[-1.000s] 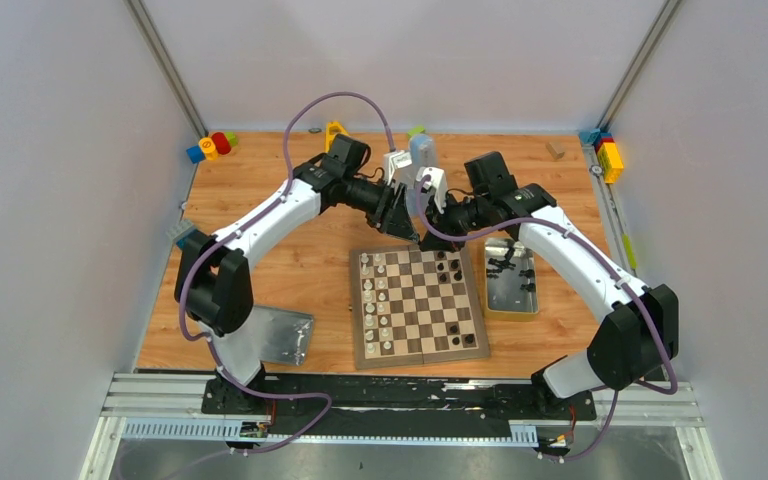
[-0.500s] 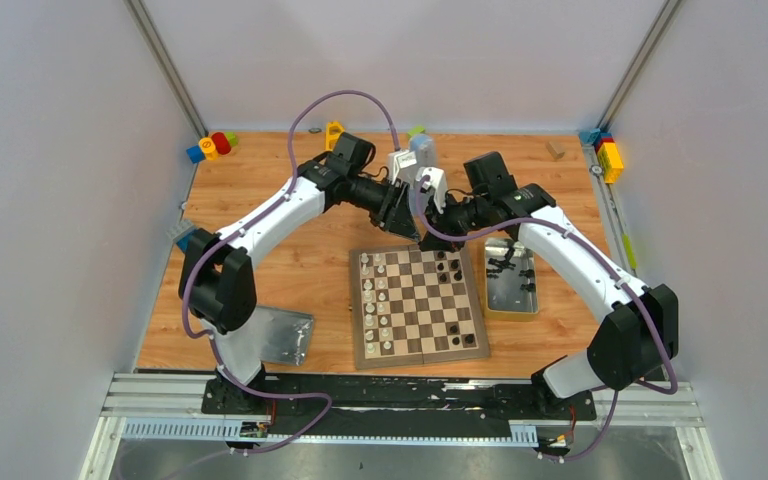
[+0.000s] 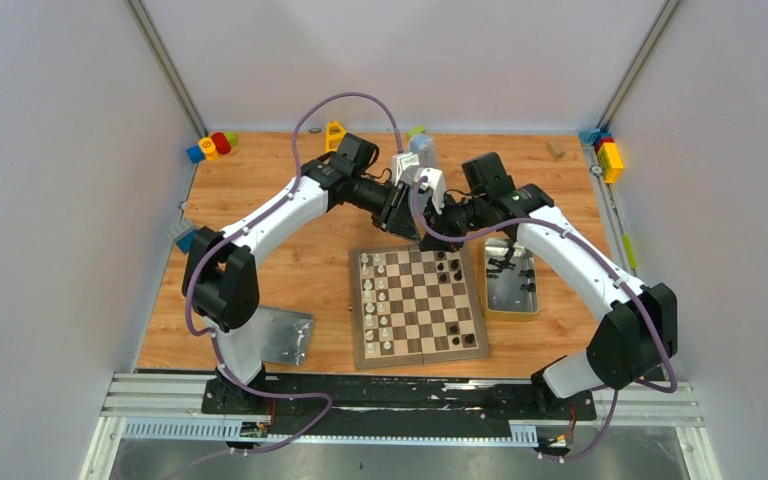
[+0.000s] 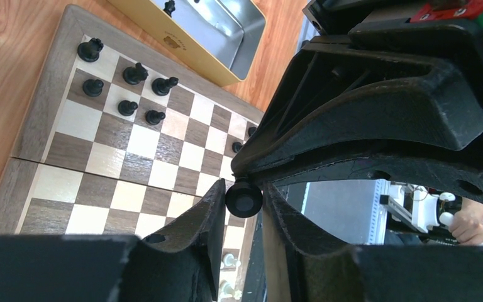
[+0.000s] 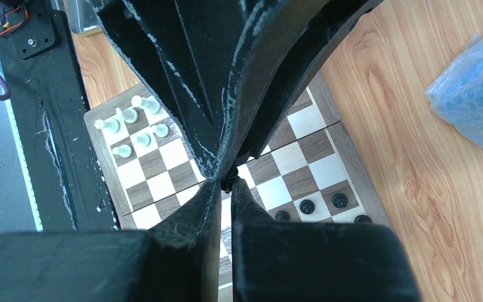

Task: Set up the chess pieces on the board
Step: Place the chess piece on the chessboard.

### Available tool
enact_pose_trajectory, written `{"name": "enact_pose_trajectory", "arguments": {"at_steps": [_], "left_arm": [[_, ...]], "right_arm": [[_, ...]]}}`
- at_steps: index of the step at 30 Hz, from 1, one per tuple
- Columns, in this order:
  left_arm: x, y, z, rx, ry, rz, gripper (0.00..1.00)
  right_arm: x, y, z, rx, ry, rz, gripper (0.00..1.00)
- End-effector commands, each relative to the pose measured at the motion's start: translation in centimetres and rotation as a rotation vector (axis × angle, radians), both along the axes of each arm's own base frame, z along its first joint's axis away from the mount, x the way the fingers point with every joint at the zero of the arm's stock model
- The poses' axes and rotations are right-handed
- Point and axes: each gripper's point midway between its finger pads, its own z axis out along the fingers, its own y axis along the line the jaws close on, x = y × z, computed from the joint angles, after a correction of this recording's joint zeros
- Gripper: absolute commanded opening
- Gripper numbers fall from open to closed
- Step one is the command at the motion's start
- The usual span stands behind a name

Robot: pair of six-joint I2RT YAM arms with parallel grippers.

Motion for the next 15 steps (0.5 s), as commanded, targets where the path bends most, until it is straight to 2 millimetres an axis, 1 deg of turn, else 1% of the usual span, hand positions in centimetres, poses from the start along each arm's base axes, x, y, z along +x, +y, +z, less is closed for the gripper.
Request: {"name": "enact_pose_trajectory", "arguments": {"at_steps": [1, 5, 9, 12, 13, 14, 15], "left_arm": [[0.2, -0.6, 1.4, -0.036, -0.042, -0.028, 0.30], [0.2, -0.5, 1.2, -0.032, -0.046, -0.031, 0.19], [0.1, -0.2, 1.4, -0.027, -0.072, -0.025, 0.10], [0.4, 0.1, 2.2, -0.056, -0.101, -0.010, 0.03], [0.4, 0.4, 2.4, -0.065, -0.094, 0.004, 0.02], [0.6, 0.3, 3.2, -0.104, -0.118, -0.001, 0.01], [0.6, 0.9, 3.5, -0.120, -0.099, 0.018, 0.00]], "right_arm": [[0.7, 0.6, 0.5, 0.015, -0.034, 0.000, 0.00], [1.1, 0.5, 0.8, 0.007, -0.046, -0.018, 0.01], [1.6, 0.0, 1.5, 0.001, -0.081, -0.053, 0.09], [2.0, -0.6, 2.7, 0.027, -0.095, -0.096, 0.19], [2.3, -0.8, 3.3, 0.043, -0.103, -0.114, 0.25], [2.4, -1.1, 4.0, 0.060, -0.112, -0.131, 0.31], [2.5, -1.3, 4.7, 0.082, -0.120, -0.140, 0.45]]}}
